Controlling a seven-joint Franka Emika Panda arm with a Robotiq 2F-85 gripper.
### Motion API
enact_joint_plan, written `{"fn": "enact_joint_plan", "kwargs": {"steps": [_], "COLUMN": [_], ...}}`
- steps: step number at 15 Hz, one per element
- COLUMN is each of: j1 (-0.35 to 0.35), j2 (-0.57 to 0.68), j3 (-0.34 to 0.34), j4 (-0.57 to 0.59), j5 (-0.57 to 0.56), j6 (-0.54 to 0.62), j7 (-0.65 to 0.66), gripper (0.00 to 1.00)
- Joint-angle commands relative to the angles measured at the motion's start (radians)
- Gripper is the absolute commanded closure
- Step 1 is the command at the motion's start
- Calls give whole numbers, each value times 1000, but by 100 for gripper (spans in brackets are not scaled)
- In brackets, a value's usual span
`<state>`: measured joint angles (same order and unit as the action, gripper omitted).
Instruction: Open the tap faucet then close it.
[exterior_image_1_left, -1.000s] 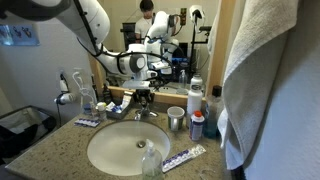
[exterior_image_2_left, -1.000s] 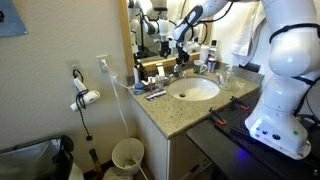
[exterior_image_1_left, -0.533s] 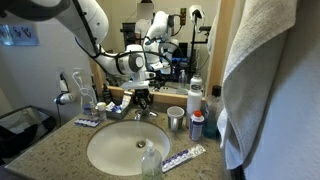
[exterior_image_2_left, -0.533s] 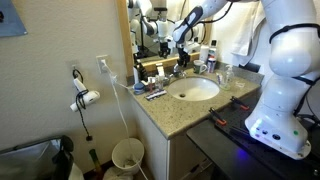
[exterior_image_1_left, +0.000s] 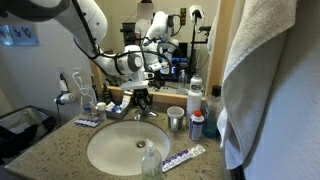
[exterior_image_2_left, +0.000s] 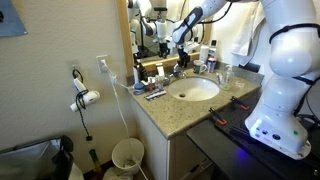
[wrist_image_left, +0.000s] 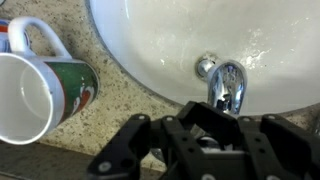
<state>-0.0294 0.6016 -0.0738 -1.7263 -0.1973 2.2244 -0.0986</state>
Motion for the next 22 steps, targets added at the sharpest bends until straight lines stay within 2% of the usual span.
{"fn": "enact_joint_plan", "kwargs": {"steps": [1,13,18,22], "j1": [3,13,8,7], "j2": [0,-3,-6,-7], "j3": [-3,4,35,60], "j4": [9,18,25,17], "j5": [-25,-42,-7,-6], "j6": [19,97,8,4], "j7": [-1,-11,-59,-134], "gripper": [98,98,98,98]}}
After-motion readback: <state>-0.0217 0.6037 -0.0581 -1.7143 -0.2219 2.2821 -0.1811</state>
